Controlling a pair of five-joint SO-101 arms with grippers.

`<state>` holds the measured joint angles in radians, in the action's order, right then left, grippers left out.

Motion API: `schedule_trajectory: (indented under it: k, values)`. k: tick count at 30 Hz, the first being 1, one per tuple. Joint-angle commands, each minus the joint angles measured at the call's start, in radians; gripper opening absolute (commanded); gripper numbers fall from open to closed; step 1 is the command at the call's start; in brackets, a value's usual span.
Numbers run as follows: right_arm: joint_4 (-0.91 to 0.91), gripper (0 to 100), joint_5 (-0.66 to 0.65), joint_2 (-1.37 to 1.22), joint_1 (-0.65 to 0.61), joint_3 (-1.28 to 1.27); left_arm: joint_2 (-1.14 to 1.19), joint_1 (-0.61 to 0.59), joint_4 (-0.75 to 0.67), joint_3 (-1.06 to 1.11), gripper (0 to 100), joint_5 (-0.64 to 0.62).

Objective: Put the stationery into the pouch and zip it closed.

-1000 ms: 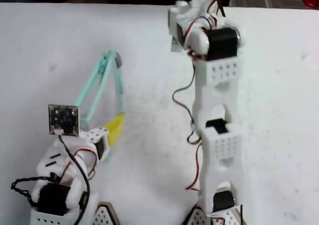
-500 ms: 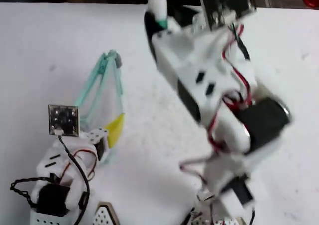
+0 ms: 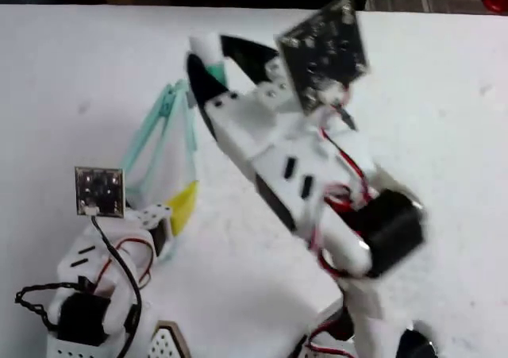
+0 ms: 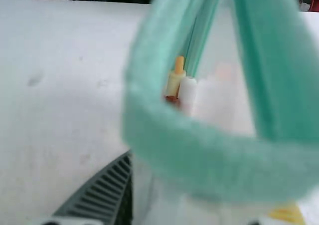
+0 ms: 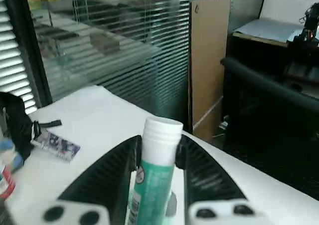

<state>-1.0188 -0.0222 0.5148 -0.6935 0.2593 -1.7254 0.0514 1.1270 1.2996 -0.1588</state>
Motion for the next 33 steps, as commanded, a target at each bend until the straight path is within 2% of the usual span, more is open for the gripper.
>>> schedule_trajectory:
  k: [1,6,21,28,33]
  values:
    - [0.177,1.6,0.086,0.015,-0.054,-0.110,0.008,0.015,0.000,-0.058,31,-0.009]
    - [0.277,1.6,0.095,0.013,-0.147,-0.203,0.008,0.015,0.003,-0.057,31,-0.009]
    - [0.565,1.6,0.095,0.012,-0.157,-0.489,0.008,0.015,-0.002,-0.057,31,-0.008]
    - [0.559,1.6,0.095,0.027,-0.160,-0.582,0.008,0.001,-0.021,-0.055,31,-0.009]
    - [0.449,2.2,0.095,0.105,-0.176,-0.624,0.008,-0.039,-0.023,-0.055,31,-0.014]
